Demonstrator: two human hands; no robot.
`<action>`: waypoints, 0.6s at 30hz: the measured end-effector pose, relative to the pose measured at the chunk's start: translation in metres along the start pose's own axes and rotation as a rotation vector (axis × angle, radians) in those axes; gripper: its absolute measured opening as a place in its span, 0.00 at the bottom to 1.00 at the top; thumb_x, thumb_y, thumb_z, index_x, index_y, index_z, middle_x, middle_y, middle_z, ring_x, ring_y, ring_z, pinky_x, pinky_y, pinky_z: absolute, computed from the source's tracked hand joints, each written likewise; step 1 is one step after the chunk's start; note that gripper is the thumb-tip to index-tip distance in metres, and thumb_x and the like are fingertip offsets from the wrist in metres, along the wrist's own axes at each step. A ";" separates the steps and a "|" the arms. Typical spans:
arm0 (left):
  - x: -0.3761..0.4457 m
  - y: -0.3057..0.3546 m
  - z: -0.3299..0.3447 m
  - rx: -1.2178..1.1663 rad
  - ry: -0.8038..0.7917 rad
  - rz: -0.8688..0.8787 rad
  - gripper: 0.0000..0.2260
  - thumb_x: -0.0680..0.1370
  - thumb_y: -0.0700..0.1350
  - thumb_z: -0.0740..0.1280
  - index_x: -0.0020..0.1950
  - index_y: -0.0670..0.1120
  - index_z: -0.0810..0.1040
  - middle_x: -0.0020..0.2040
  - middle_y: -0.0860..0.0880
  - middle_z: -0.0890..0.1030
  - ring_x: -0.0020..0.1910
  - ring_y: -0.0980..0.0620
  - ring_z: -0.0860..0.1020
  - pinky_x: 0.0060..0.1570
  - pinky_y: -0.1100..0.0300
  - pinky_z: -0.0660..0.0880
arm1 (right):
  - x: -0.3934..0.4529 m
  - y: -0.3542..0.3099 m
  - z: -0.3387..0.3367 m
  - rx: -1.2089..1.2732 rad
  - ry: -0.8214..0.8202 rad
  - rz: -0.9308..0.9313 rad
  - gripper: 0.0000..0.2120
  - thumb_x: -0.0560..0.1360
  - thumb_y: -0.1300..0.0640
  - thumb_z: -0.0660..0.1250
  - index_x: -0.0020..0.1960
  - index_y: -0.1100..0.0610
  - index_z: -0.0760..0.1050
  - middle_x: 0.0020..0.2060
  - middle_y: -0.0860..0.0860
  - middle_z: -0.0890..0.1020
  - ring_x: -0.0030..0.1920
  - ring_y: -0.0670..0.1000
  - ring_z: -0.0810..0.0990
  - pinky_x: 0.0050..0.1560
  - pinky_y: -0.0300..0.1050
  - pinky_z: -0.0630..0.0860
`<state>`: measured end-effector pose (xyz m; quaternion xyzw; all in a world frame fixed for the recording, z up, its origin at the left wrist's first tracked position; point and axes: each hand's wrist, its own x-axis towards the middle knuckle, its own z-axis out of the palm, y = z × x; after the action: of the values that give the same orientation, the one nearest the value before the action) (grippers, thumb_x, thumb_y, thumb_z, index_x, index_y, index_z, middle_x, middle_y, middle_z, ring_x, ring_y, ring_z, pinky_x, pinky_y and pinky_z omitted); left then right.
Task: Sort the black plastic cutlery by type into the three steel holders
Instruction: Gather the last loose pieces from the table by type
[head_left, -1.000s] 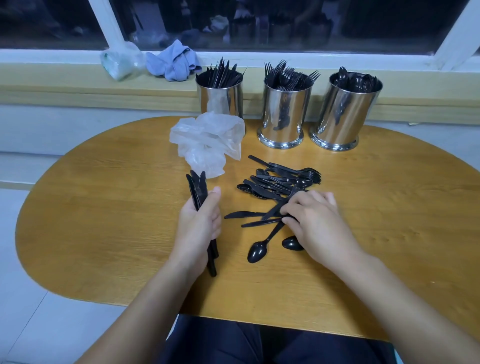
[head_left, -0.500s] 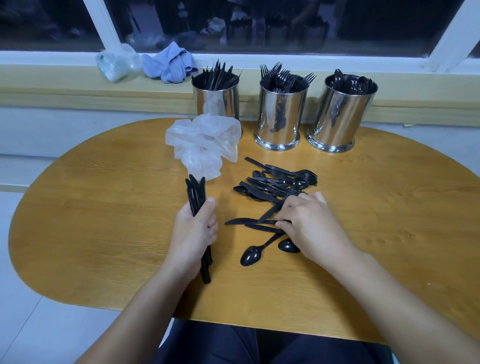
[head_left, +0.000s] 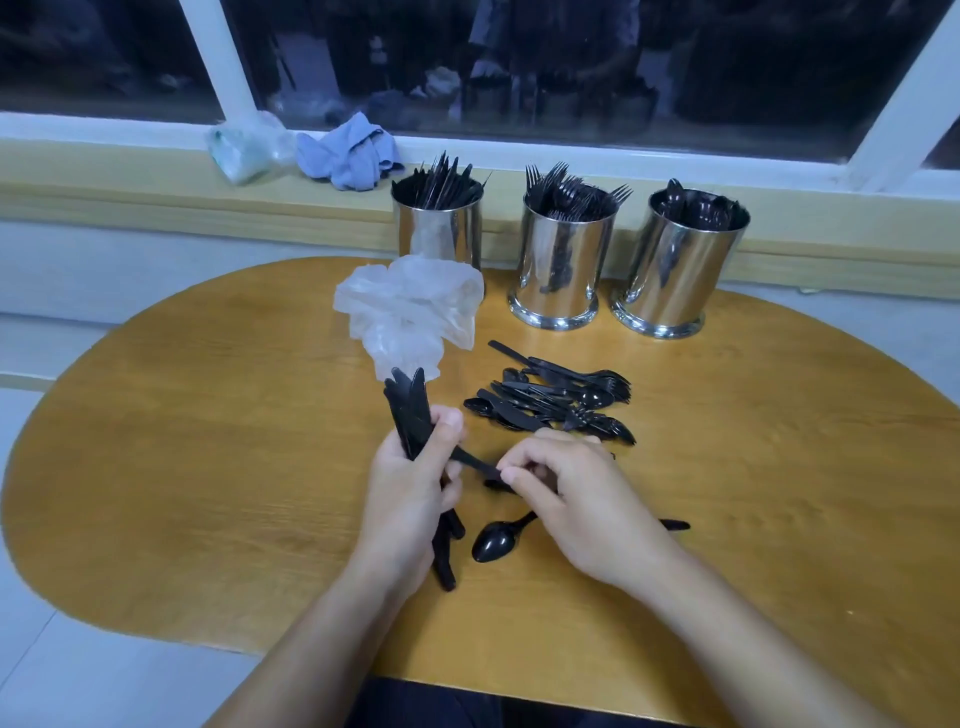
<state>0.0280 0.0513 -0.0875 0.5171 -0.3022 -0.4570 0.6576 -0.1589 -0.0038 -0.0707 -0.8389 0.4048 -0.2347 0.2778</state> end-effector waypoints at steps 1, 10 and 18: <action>0.001 0.001 0.002 0.017 0.010 0.001 0.12 0.86 0.54 0.71 0.52 0.46 0.80 0.44 0.48 0.73 0.36 0.53 0.65 0.30 0.62 0.62 | 0.001 -0.002 0.000 0.016 -0.016 -0.004 0.08 0.85 0.48 0.70 0.48 0.45 0.84 0.44 0.40 0.82 0.51 0.46 0.79 0.63 0.43 0.66; 0.010 -0.005 -0.013 -0.222 0.063 -0.091 0.19 0.89 0.61 0.64 0.52 0.46 0.78 0.34 0.48 0.61 0.41 0.48 0.76 0.57 0.48 0.73 | 0.037 0.036 -0.004 -0.396 0.172 0.093 0.16 0.83 0.42 0.70 0.67 0.46 0.84 0.55 0.43 0.80 0.59 0.50 0.75 0.69 0.51 0.67; 0.010 -0.004 -0.012 -0.251 0.058 -0.111 0.17 0.90 0.57 0.64 0.54 0.43 0.78 0.35 0.46 0.60 0.37 0.48 0.73 0.49 0.49 0.75 | 0.029 0.040 -0.007 -0.447 0.149 0.119 0.03 0.80 0.53 0.75 0.50 0.45 0.83 0.44 0.42 0.79 0.51 0.49 0.74 0.62 0.48 0.66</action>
<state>0.0414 0.0464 -0.0953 0.4598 -0.1943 -0.5118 0.6992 -0.1694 -0.0499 -0.0867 -0.8346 0.5148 -0.1840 0.0681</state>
